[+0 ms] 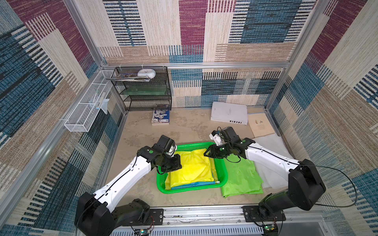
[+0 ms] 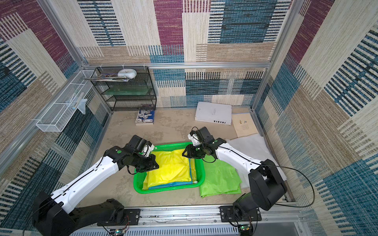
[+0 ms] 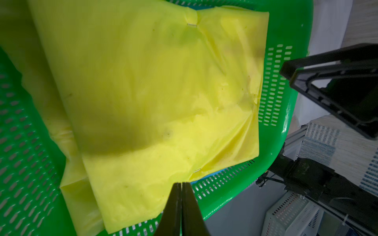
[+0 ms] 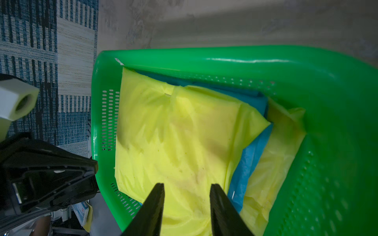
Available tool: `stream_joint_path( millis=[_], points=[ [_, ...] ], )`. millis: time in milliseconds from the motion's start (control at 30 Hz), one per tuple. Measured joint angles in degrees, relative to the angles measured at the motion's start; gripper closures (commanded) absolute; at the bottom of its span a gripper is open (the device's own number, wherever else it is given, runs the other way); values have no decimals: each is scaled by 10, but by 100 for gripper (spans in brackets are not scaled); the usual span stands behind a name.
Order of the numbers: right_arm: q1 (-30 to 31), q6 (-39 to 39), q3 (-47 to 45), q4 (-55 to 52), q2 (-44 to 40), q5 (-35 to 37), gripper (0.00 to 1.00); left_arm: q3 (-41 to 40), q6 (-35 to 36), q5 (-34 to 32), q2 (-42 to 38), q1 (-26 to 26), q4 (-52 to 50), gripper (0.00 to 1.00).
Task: Put the folded raincoat in the basket
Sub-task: Place the raincoat in the basket.
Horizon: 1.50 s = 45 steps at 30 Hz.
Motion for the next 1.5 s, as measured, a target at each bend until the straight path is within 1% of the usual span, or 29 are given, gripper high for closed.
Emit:
stream_joint_path(
  millis=[100,233,333,433,500,700,933,1067,1133,1200,1300,1400,1500],
  points=[
    [2,0,15,13,26,-26,86,-7,-1,-3,9,-16,11,100],
    [16,-4,61,21,93,-57,89,-30,-6,-17,22,-25,23,100],
    [27,-15,95,14,137,-49,90,-44,-7,-19,23,-28,26,100],
    [27,-30,121,-7,168,-19,90,-63,-12,-32,14,-28,30,100],
    [26,-43,140,-26,187,14,90,-78,-21,-36,5,-29,33,100],
    [25,-85,169,-67,213,101,91,-115,-35,-47,-17,-29,39,100],
    [19,-113,183,-98,219,185,94,-131,-42,-49,-29,-28,40,100],
    [19,-113,174,-106,188,216,92,-115,-48,-43,-42,-28,26,100],
    [17,-112,165,-105,158,196,91,-93,-48,-38,-47,-28,21,99],
    [18,-109,152,-96,129,163,90,-66,-48,-30,-47,-28,21,100],
    [23,-97,120,-80,85,92,90,-42,-47,-24,-41,-28,21,100],
    [40,-89,84,-76,61,26,90,-40,-45,-21,-24,-28,25,100],
    [68,-87,44,-83,35,-17,90,-51,-43,-20,-5,-28,29,100]
  ],
)
